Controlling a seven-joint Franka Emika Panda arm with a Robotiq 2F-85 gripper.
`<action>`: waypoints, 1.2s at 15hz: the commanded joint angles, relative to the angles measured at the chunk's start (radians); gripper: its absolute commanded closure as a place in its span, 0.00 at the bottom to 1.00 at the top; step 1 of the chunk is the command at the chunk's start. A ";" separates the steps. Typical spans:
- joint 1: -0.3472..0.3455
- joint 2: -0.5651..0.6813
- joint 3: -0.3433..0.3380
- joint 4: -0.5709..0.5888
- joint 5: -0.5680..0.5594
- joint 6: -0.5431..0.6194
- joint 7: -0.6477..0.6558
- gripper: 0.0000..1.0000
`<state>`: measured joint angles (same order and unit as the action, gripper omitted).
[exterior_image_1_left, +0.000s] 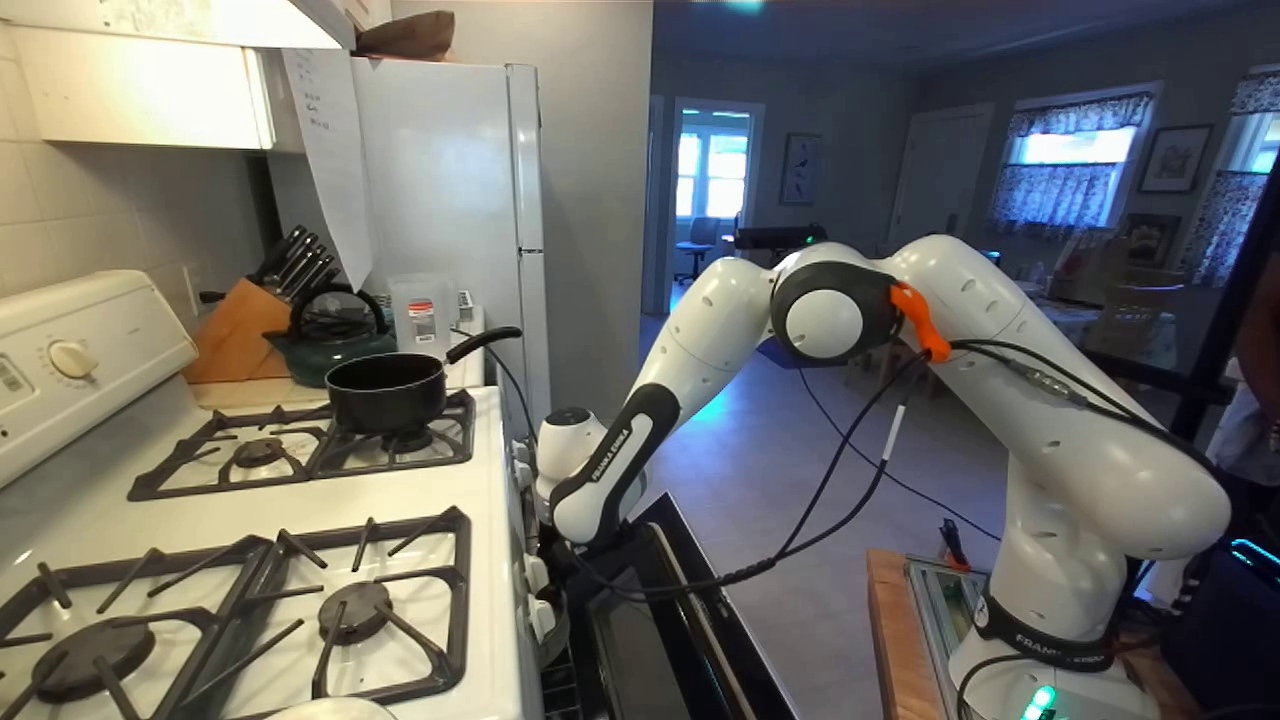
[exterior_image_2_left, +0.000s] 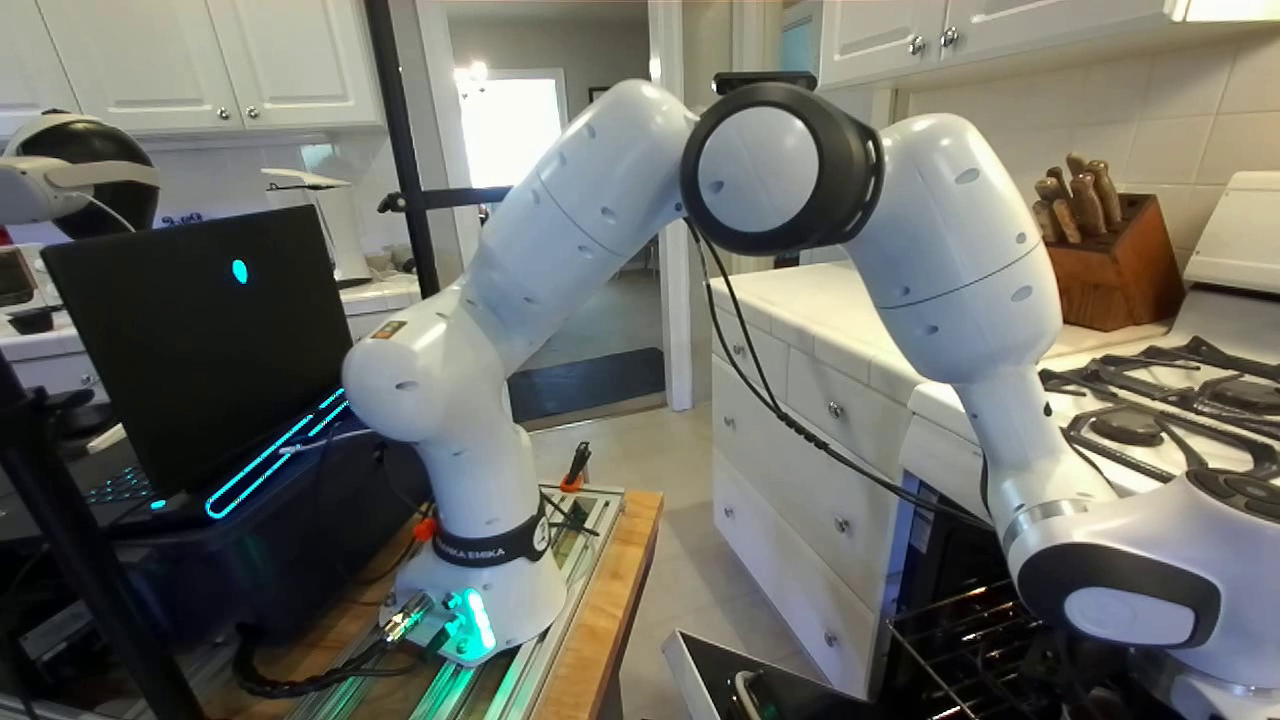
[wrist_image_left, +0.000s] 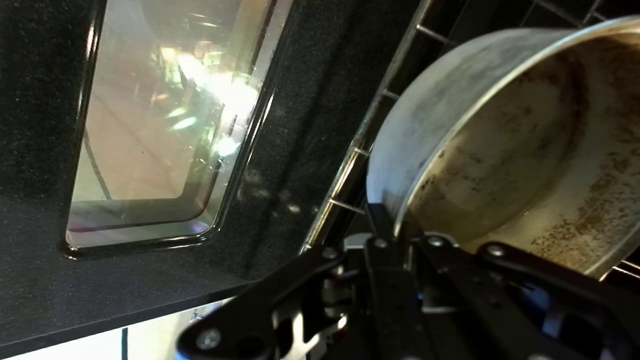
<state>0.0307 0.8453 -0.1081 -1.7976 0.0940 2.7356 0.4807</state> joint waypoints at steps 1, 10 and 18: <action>0.005 0.044 0.000 0.048 0.033 -0.004 -0.024 0.98; 0.015 0.062 -0.013 0.066 0.021 -0.006 -0.027 0.98; 0.040 0.078 -0.042 0.071 0.009 0.016 -0.021 0.98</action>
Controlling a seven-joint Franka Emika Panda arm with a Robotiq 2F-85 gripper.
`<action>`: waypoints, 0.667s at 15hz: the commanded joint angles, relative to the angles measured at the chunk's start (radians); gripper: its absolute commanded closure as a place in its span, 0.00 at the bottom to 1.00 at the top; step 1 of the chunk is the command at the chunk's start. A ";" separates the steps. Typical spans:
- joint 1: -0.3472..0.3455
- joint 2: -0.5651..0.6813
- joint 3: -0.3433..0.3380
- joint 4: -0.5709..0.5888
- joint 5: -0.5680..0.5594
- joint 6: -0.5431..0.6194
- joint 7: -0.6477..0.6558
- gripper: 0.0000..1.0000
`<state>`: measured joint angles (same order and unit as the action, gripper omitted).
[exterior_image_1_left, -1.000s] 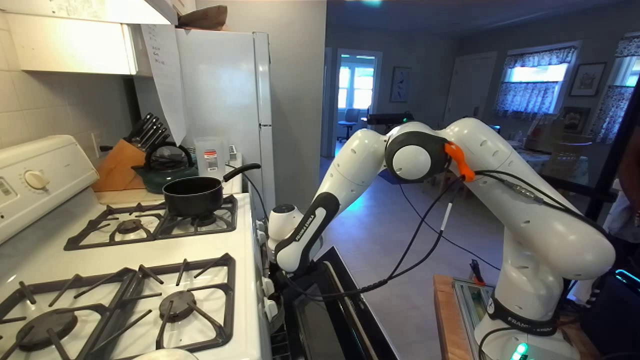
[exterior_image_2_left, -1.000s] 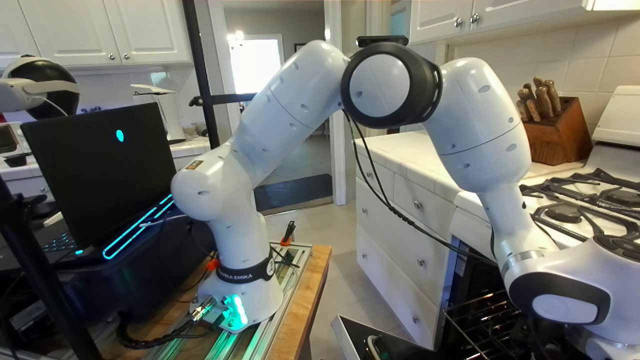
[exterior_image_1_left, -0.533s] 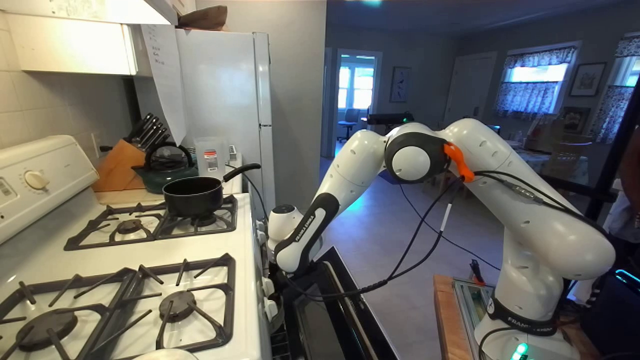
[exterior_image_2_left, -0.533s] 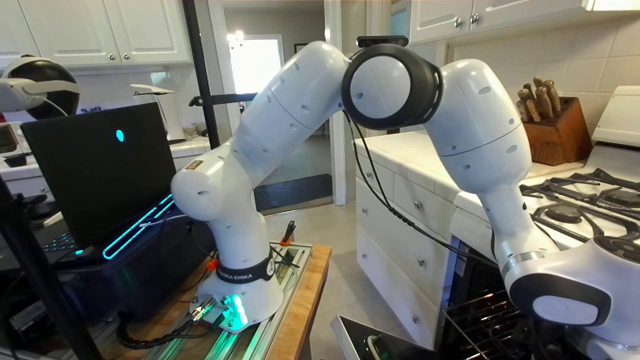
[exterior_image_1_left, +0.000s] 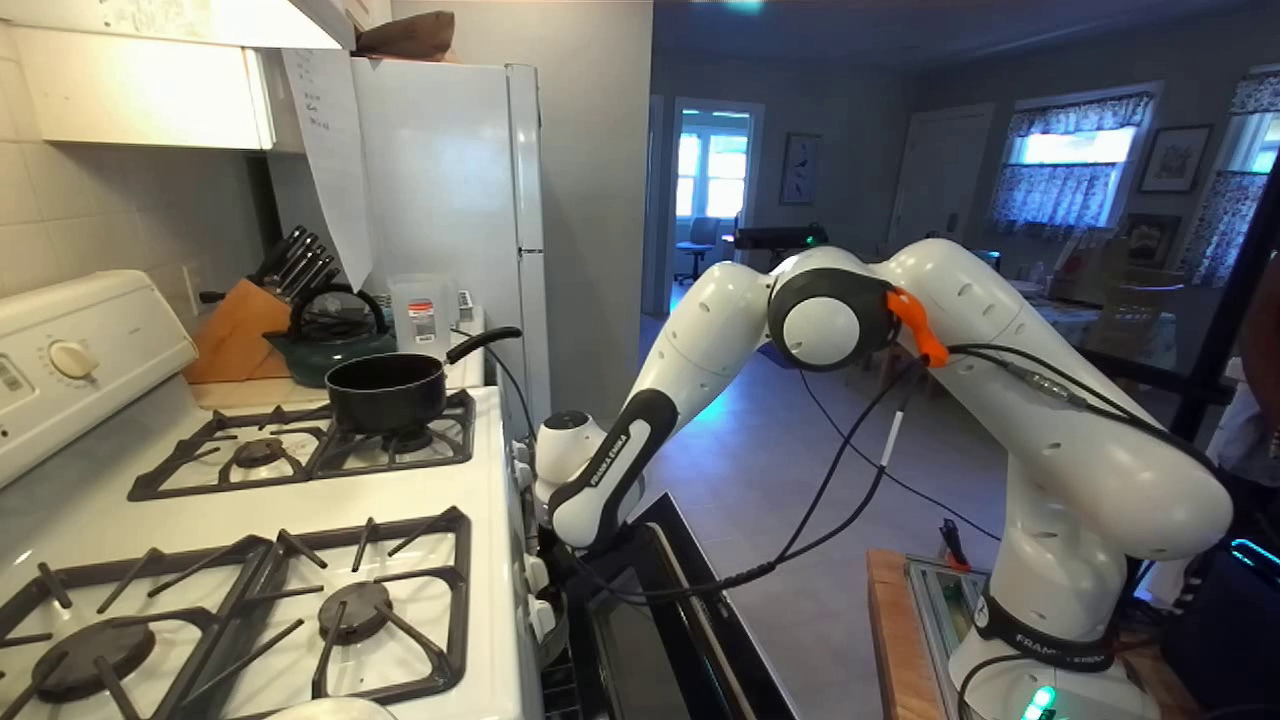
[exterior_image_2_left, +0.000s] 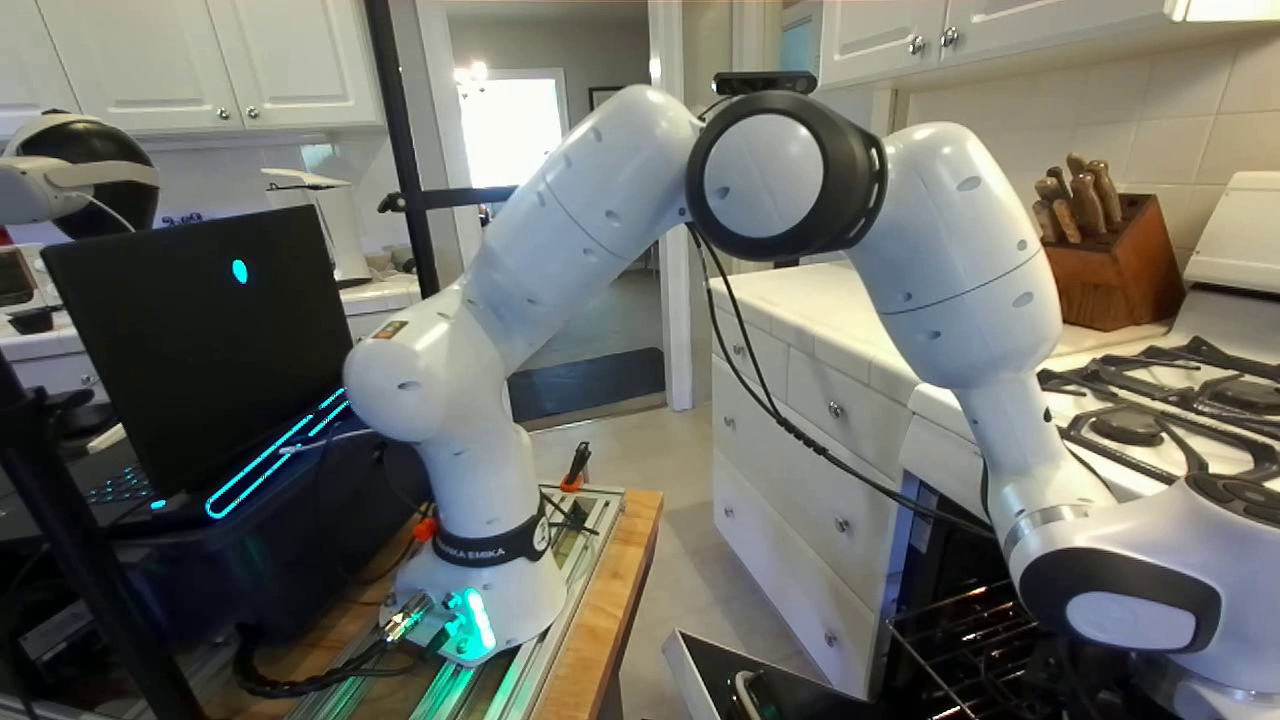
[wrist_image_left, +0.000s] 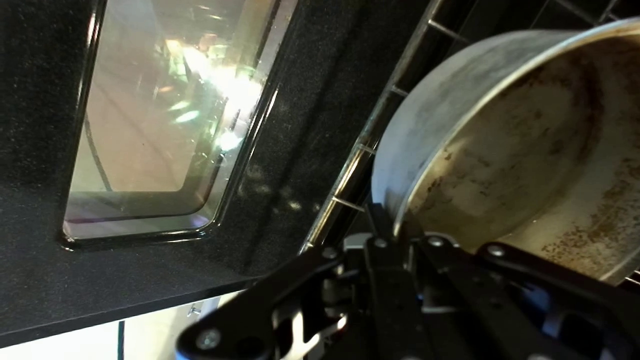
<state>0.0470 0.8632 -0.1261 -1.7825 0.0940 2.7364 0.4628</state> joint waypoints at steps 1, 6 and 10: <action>0.027 0.062 -0.027 0.058 0.009 0.015 -0.001 0.98; 0.046 0.074 -0.049 0.069 0.001 0.008 0.006 0.98; 0.056 0.077 -0.057 0.070 0.001 0.008 0.008 0.95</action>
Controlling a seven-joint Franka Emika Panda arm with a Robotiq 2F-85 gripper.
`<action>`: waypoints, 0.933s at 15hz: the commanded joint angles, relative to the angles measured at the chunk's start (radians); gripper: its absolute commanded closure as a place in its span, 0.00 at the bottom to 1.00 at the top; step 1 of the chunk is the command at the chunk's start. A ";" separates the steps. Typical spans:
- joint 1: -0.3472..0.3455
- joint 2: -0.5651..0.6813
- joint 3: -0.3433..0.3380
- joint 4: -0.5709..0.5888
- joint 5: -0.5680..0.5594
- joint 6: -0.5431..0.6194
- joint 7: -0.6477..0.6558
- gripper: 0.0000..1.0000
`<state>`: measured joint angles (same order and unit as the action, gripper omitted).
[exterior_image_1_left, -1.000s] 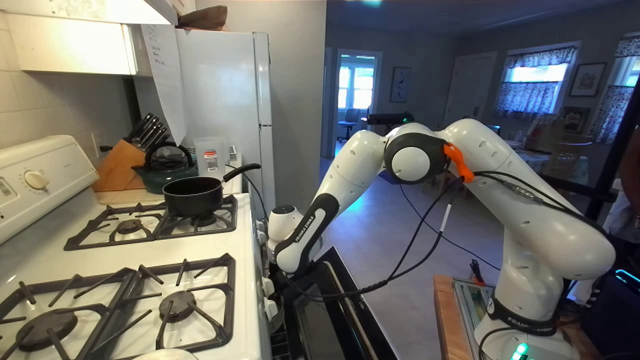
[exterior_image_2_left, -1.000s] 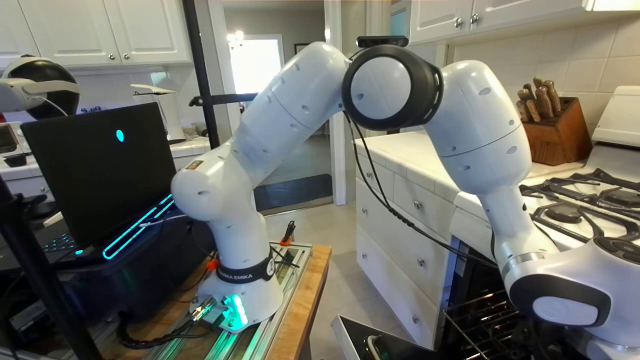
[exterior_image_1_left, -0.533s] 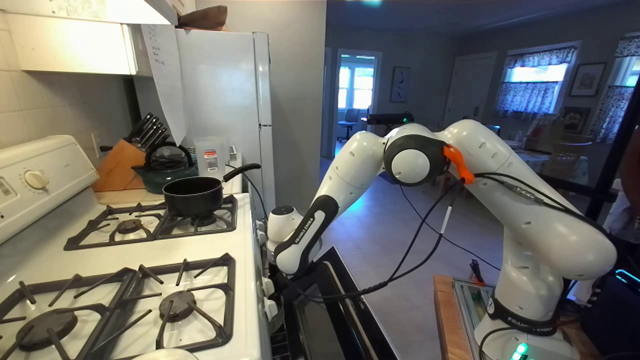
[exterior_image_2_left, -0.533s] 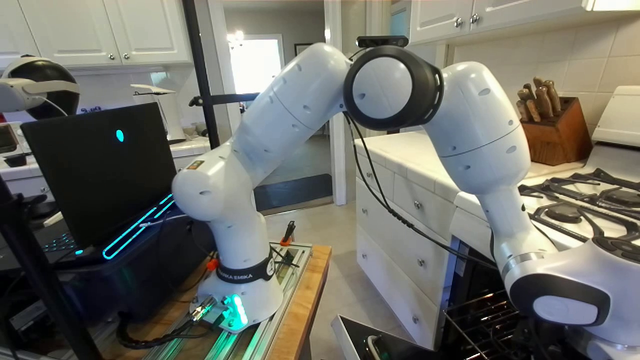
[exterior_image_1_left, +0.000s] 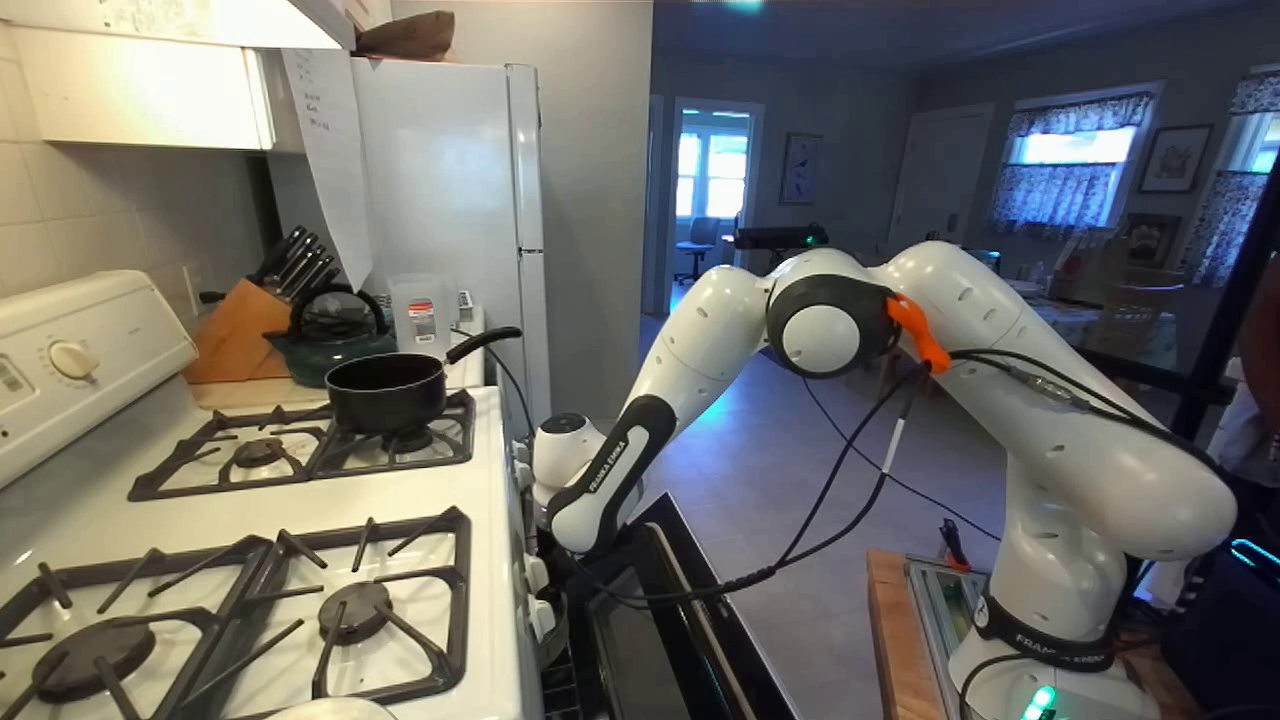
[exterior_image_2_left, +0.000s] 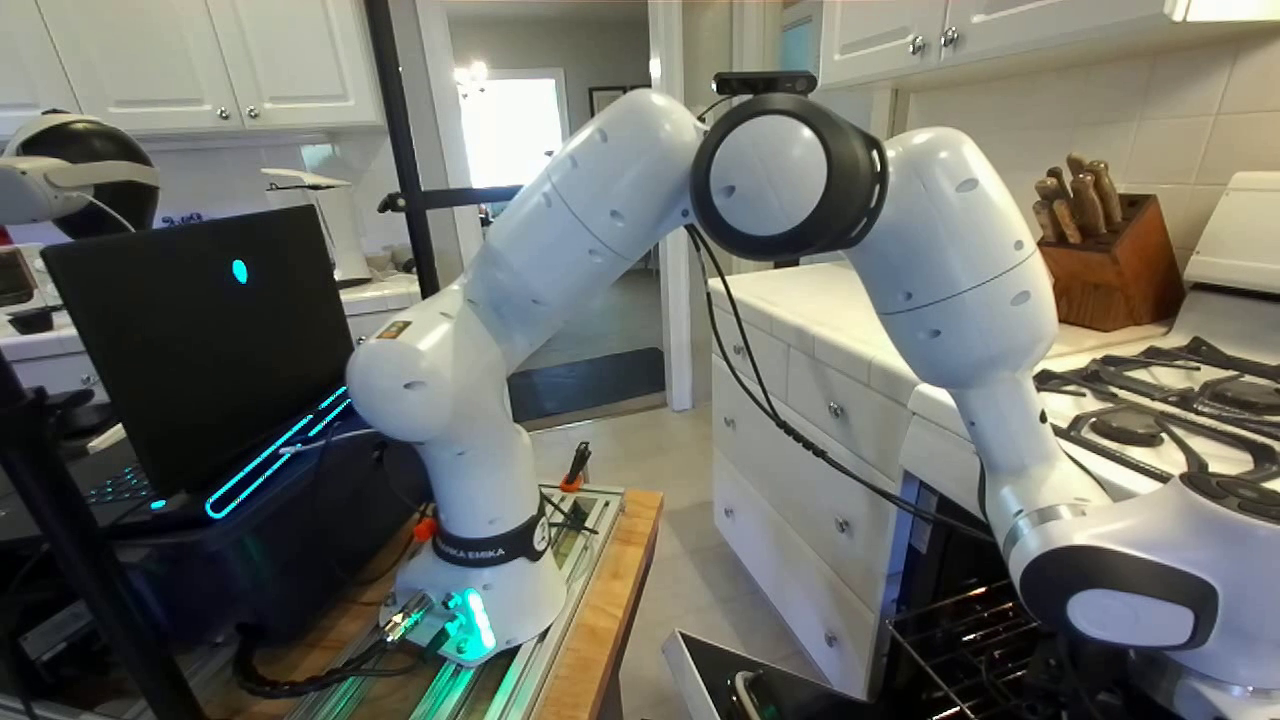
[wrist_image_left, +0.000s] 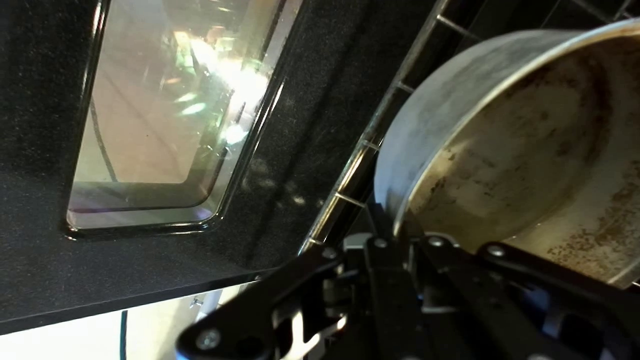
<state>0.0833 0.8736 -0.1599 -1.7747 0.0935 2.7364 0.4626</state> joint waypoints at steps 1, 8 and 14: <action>0.020 0.067 -0.024 0.062 0.001 0.008 0.008 0.95; 0.021 0.095 -0.033 0.085 0.005 0.007 0.009 0.91; 0.019 0.098 -0.032 0.092 0.008 0.006 0.006 0.58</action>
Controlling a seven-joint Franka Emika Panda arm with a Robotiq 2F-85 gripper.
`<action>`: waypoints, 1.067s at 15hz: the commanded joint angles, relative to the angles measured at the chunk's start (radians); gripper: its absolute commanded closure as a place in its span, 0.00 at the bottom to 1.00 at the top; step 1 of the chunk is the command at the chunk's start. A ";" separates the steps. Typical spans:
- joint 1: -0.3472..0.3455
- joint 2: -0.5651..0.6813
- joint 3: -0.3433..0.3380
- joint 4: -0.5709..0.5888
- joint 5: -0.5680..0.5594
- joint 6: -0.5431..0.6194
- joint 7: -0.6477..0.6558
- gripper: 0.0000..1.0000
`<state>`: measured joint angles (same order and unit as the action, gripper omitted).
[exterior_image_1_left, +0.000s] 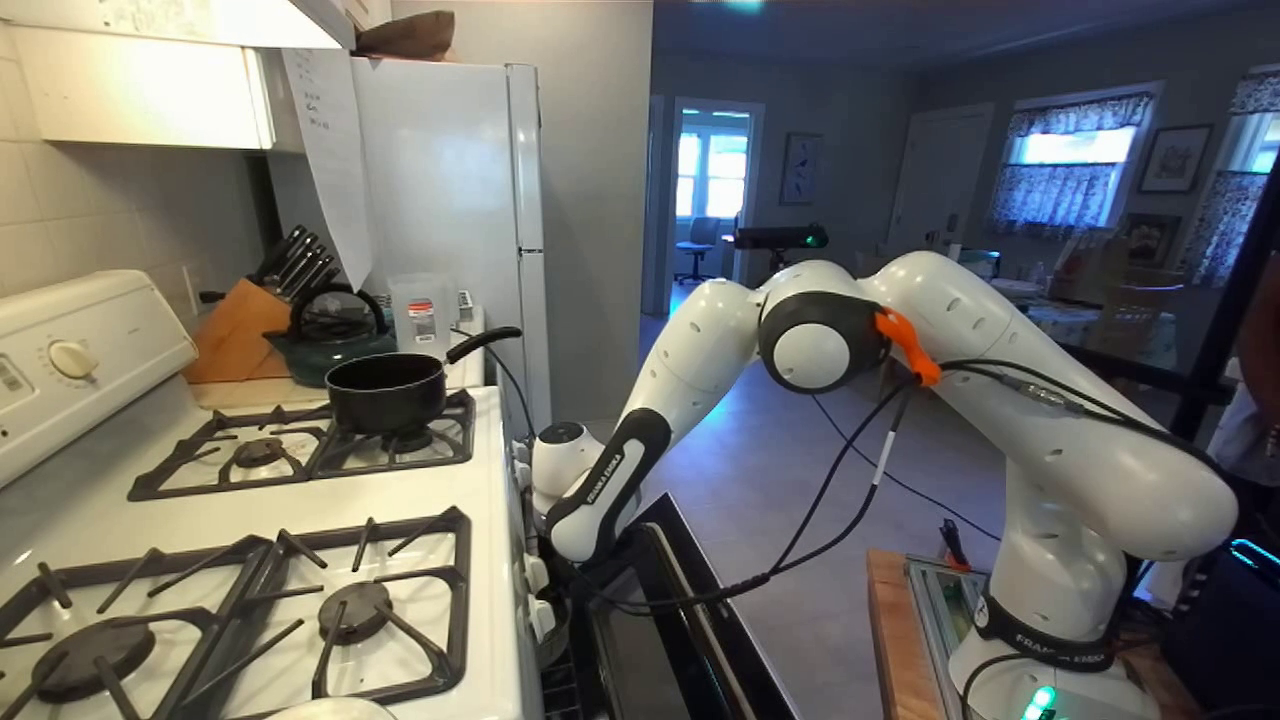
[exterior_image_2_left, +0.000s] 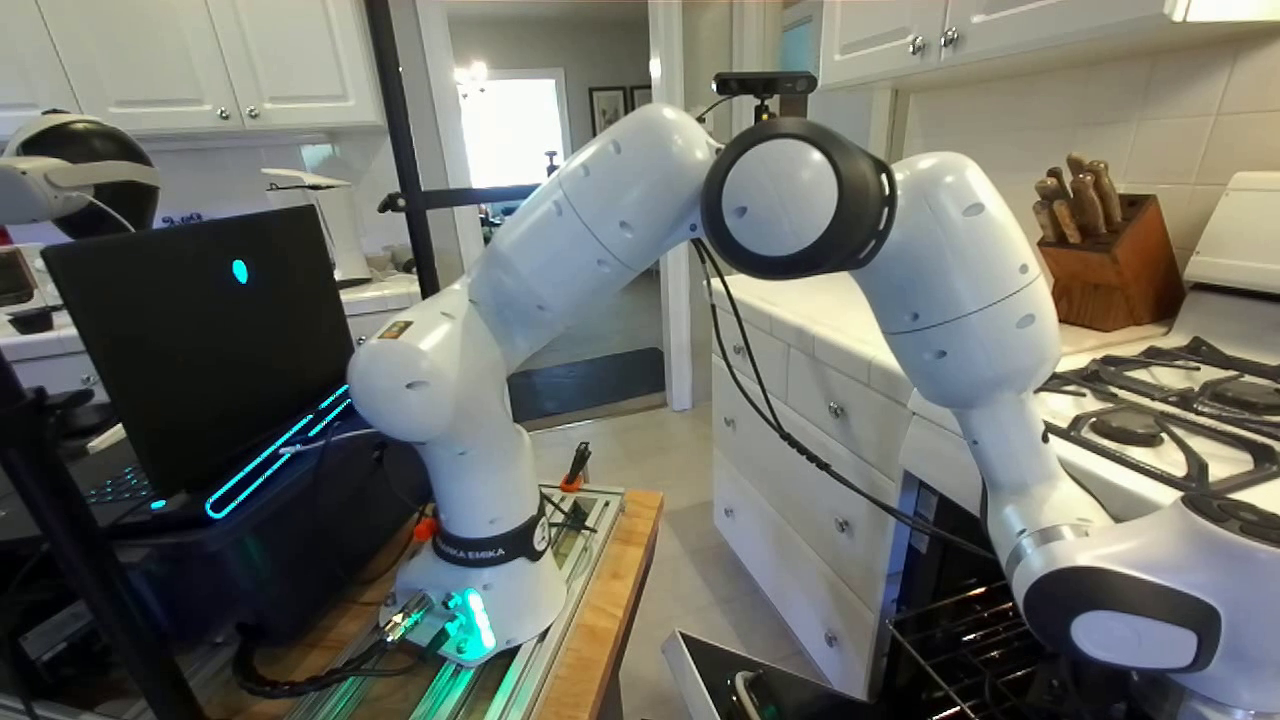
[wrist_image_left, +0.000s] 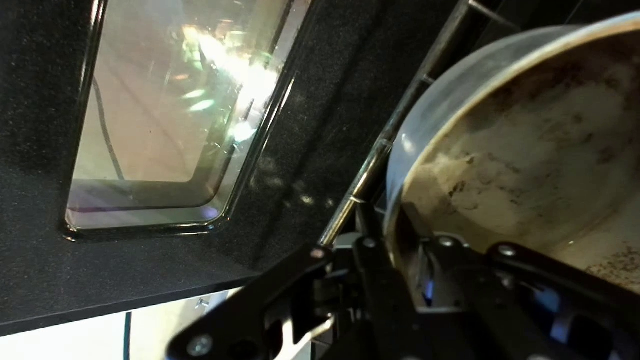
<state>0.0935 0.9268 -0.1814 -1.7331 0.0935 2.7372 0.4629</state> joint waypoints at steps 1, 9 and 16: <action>0.009 0.045 -0.010 0.052 0.009 0.003 0.006 0.52; 0.022 0.021 -0.018 0.027 0.013 0.005 0.024 0.01; 0.107 -0.017 -0.111 -0.029 -0.007 -0.022 0.109 0.00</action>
<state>0.1526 0.9451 -0.2462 -1.7139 0.0935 2.7374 0.5214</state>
